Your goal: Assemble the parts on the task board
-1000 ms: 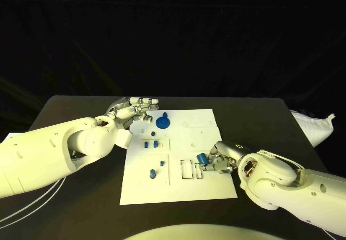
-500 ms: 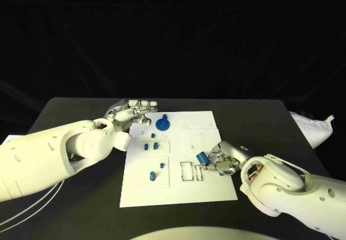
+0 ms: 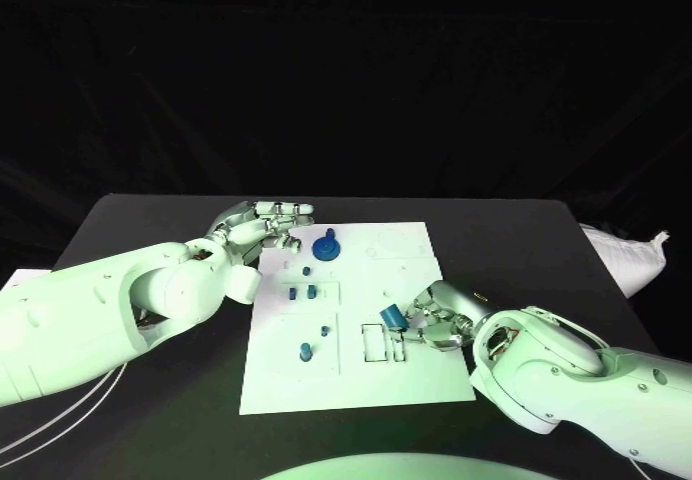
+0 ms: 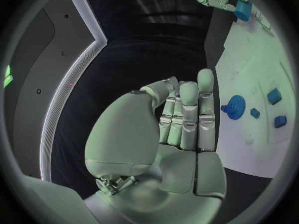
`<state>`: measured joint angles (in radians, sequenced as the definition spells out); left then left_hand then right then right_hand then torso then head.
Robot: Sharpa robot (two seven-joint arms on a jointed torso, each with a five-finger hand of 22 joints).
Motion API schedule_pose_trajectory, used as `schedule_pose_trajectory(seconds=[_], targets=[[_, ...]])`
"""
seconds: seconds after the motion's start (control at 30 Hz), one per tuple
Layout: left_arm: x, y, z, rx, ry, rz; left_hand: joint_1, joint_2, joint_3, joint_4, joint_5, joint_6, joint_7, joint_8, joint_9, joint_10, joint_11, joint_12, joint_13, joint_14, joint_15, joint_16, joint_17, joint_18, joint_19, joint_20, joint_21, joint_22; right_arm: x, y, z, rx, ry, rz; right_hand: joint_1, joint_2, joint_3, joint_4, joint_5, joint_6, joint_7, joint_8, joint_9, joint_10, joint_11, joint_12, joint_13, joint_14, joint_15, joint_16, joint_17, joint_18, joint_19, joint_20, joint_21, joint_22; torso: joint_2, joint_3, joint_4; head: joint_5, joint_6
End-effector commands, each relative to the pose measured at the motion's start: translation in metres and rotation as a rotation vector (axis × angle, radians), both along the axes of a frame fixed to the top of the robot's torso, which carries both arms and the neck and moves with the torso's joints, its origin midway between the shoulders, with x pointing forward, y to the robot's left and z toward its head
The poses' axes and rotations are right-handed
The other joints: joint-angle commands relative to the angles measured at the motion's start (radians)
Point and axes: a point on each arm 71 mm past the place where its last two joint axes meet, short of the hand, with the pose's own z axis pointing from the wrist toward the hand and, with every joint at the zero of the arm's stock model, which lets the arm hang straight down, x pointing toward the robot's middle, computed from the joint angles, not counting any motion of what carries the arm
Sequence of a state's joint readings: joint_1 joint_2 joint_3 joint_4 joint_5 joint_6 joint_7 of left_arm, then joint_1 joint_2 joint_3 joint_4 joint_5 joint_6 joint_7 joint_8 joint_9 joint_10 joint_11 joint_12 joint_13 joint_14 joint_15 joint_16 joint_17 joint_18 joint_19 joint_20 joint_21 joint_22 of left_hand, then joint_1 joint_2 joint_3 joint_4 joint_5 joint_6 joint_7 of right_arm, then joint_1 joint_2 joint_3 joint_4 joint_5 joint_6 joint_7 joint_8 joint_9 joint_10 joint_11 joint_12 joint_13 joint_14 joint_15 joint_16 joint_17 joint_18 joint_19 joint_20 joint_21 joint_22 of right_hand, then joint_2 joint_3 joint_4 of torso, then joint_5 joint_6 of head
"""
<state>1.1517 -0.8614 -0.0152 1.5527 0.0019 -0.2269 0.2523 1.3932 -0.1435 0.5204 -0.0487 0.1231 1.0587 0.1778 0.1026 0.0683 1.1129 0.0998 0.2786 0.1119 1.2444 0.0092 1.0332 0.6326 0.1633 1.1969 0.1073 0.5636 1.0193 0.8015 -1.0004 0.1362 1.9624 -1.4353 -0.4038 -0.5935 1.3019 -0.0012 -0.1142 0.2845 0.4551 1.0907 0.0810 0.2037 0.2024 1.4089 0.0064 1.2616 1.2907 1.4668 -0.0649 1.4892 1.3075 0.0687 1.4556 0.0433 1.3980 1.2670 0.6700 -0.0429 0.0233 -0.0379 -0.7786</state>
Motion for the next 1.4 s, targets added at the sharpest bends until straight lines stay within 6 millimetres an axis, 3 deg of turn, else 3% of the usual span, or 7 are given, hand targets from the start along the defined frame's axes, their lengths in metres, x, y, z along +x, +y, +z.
schedule_pose_trajectory(seconds=[0.03,0.63,0.73,0.87,1.13,1.23,1.4], targets=[[-0.001,-0.003,0.001,-0.012,-0.002,-0.021,0.001,0.009,-0.003,-0.004,-0.002,-0.007,-0.001,0.006,0.0,-0.005,-0.001,0.003,0.001,-0.005,0.001,-0.003,-0.001,0.019,-0.001,0.001,-0.003,-0.001,-0.005,0.008,-0.007,-0.022,0.111,0.062,-0.002,0.042,-0.014,0.007,-0.002,0.006,0.0,-0.001,0.03,0.004,-0.005,-0.006,-0.002,0.073,-0.004,0.002,0.093,-0.006,0.001,-0.007,0.005,0.001,0.0,-0.0011,0.0023,0.001,-0.004],[-0.002,-0.004,0.001,-0.013,0.0,-0.024,0.001,0.009,-0.004,-0.004,-0.002,-0.007,-0.001,0.006,-0.001,-0.006,-0.001,0.003,0.001,-0.005,0.001,-0.003,-0.002,0.019,-0.001,0.001,-0.004,-0.001,-0.005,0.023,-0.014,-0.06,0.16,0.138,-0.089,0.064,-0.06,0.008,-0.028,0.016,-0.007,0.001,0.058,0.006,-0.01,-0.014,0.0,0.073,-0.007,0.0,0.09,-0.006,0.0,-0.007,0.005,0.0,0.001,-0.0014,0.0057,0.004,-0.006],[-0.002,-0.004,0.001,-0.013,0.0,-0.024,0.001,0.009,-0.004,-0.004,-0.002,-0.007,-0.001,0.006,-0.001,-0.006,-0.001,0.003,0.001,-0.005,0.001,-0.003,-0.002,0.019,-0.001,0.001,-0.004,-0.001,-0.003,0.023,-0.013,-0.064,0.143,0.133,-0.152,0.088,-0.091,-0.006,-0.162,0.017,-0.01,0.002,0.072,0.007,-0.009,-0.018,0.001,0.073,-0.01,-0.001,0.089,-0.006,0.0,-0.009,0.004,0.0,0.0,-0.0017,0.0063,0.002,-0.006],[-0.002,-0.003,0.001,-0.012,0.0,-0.024,0.001,0.009,-0.004,-0.004,-0.002,-0.007,-0.001,0.006,-0.001,-0.006,-0.001,0.003,0.001,-0.005,0.001,-0.003,-0.002,0.019,-0.001,0.001,-0.004,-0.001,-0.002,0.023,-0.012,-0.071,0.109,0.127,-0.226,0.089,-0.151,0.006,-0.382,0.012,-0.008,0.0,0.089,-0.005,-0.011,-0.046,-0.016,0.071,-0.008,-0.006,0.081,-0.005,-0.001,-0.01,0.002,-0.002,0.001,-0.0016,0.0072,0.001,-0.007],[-0.002,-0.002,0.001,-0.011,0.001,-0.023,0.001,0.009,-0.004,-0.004,-0.002,-0.007,-0.001,0.006,-0.001,-0.006,-0.001,0.003,0.001,-0.005,0.001,-0.003,-0.002,0.019,-0.001,0.001,-0.004,-0.001,-0.001,0.023,-0.007,-0.089,0.048,0.131,-0.314,0.06,-0.212,0.009,-0.407,0.003,-0.007,-0.005,0.104,-0.025,-0.009,-0.094,-0.048,0.068,-0.008,-0.014,0.068,-0.004,-0.005,-0.011,-0.004,-0.009,0.001,-0.0016,0.0081,-0.001,-0.009],[-0.002,-0.002,0.001,-0.01,0.002,-0.022,0.001,0.009,-0.004,-0.004,-0.002,-0.007,-0.001,0.006,-0.001,-0.006,-0.001,0.003,0.001,-0.005,0.001,-0.003,-0.002,0.019,-0.001,0.001,-0.004,-0.001,-0.002,0.023,-0.006,-0.094,0.041,0.139,-0.252,0.064,-0.19,-0.012,-0.401,0.004,-0.007,-0.004,0.113,-0.023,-0.009,-0.096,-0.048,0.068,-0.007,-0.014,0.069,-0.004,-0.005,-0.009,-0.004,-0.008,0.002,-0.0014,0.0085,0.0,-0.01],[-0.002,-0.002,0.001,-0.01,0.003,-0.023,0.001,0.009,-0.004,-0.004,-0.002,-0.007,-0.001,0.006,-0.001,-0.006,-0.001,0.003,0.001,-0.005,0.001,-0.003,-0.002,0.019,-0.001,0.001,-0.004,-0.001,-0.003,0.024,-0.006,-0.122,0.036,0.165,-0.03,0.09,-0.118,-0.124,-0.383,0.013,-0.01,0.002,0.132,-0.008,-0.013,-0.076,-0.028,0.072,-0.011,-0.006,0.087,-0.007,0.003,-0.011,0.006,0.01,0.001,-0.0022,0.0097,-0.002,-0.016]])
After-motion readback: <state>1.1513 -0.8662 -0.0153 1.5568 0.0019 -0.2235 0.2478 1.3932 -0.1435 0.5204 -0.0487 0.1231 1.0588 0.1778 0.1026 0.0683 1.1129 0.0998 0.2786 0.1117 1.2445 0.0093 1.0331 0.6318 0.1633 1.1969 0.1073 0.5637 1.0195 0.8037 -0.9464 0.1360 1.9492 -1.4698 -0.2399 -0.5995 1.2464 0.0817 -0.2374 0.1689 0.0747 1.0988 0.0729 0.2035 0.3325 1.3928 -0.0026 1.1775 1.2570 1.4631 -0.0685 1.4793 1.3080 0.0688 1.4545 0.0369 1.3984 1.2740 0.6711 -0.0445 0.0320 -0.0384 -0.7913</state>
